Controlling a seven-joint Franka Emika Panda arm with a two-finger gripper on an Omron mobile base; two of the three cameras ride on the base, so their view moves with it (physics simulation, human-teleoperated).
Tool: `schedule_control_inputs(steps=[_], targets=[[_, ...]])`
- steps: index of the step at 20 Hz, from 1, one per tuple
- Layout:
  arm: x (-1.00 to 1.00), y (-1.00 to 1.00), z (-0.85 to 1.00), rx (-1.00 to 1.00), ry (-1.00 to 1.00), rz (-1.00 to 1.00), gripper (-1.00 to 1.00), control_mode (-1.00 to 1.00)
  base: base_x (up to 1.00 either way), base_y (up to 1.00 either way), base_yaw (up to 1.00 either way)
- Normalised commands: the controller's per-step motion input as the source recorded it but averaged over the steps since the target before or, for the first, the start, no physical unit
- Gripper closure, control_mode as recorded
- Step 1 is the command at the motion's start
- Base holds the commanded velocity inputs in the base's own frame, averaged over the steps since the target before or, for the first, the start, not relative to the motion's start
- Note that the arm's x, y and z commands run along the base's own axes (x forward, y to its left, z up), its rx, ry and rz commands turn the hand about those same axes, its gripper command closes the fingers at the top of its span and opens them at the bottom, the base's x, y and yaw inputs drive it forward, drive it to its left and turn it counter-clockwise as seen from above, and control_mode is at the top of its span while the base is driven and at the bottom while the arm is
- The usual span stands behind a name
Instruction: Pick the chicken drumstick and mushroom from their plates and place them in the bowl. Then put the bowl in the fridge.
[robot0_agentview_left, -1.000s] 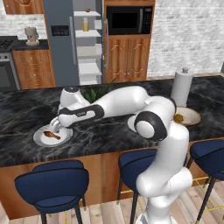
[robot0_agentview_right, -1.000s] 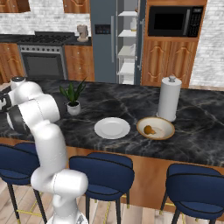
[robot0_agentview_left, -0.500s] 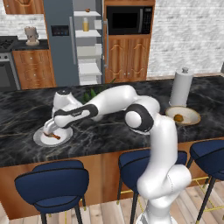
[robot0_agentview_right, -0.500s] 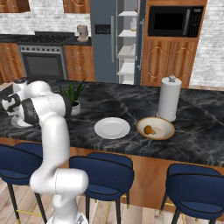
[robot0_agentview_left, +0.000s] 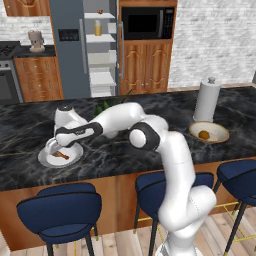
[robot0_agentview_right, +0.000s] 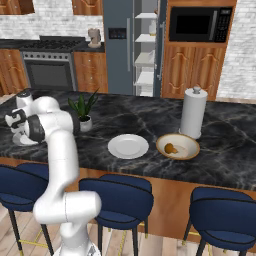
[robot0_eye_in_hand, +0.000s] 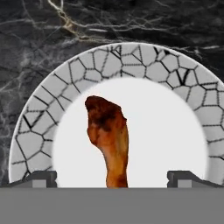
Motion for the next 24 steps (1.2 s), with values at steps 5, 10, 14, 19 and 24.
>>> schedule_control_inputs(steps=[5, 10, 14, 19, 24], targets=[[0.19, 0.18, -0.24, 0.00, 0.03, 0.02, -1.00, -1.00, 0.00, 0.00, 0.00], [0.04, 0.09, -0.30, 0.00, 0.01, 0.03, -1.00, -1.00, 0.00, 0.00, 0.00], [-0.03, 0.06, -0.26, -0.01, 0.00, 0.03, -1.00, -1.00, 0.00, 0.00, 0.00], [0.00, -0.03, -0.28, -0.02, 0.00, 0.00, 1.00, -1.00, 0.00, 0.00, 0.00], [0.02, -0.14, -0.04, 0.00, 0.01, 0.02, 1.00, -1.00, 0.00, 0.00, 0.00]])
